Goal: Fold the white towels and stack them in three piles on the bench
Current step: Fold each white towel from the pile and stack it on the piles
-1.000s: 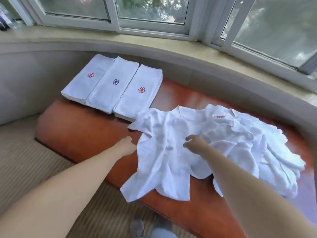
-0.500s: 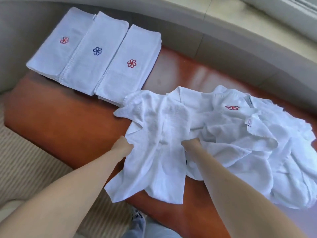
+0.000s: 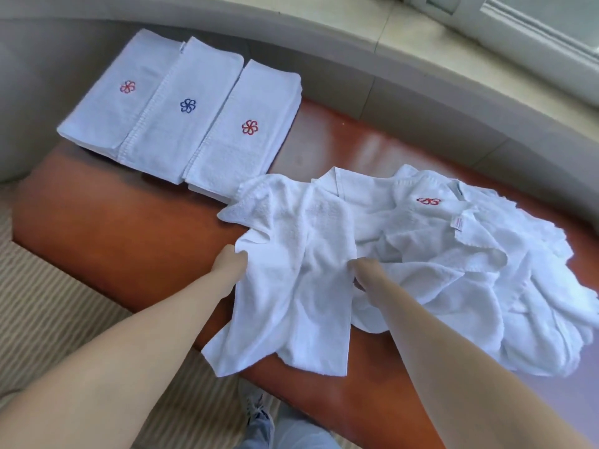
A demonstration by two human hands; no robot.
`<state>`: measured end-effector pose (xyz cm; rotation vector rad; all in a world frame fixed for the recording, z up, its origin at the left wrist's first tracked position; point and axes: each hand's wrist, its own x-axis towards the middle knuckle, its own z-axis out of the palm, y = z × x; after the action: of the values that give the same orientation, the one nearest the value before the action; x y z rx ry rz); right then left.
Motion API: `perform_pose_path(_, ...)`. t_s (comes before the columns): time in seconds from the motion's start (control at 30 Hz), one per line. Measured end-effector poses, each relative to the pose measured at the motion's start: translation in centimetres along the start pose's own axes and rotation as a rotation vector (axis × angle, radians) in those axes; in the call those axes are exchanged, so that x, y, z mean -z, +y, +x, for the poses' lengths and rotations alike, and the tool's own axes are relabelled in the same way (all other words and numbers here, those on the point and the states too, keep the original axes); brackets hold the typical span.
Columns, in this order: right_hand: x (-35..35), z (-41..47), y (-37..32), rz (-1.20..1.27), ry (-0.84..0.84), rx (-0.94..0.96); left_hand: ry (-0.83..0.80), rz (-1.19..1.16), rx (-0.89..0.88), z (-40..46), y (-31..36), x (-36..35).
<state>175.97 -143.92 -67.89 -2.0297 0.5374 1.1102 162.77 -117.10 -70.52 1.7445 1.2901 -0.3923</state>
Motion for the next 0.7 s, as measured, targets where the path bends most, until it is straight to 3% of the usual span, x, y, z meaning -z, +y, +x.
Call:
perform_pose_path(0.17,3.1,-3.2,0.1,0.216,0.146,0.04,0.022,-0.148,-0.016,-1.8,1.0,6.3)
perform_pose_path(0.33,5.4,-8.4,1.0,0.271,0.229,0.143,0.028,-0.378,-0.045,-5.9,1.4,11.4)
perform_pose_path(0.53,7.0,-17.3,0.1,0.612,0.187,0.308,0.106,-0.645,-0.233,-12.1,2.9,17.5)
perform_pose_path(0.7,8.8,-23.5,-3.5,0.764,0.23,0.495,0.131,-0.696,-0.391,-16.3,6.0,23.2)
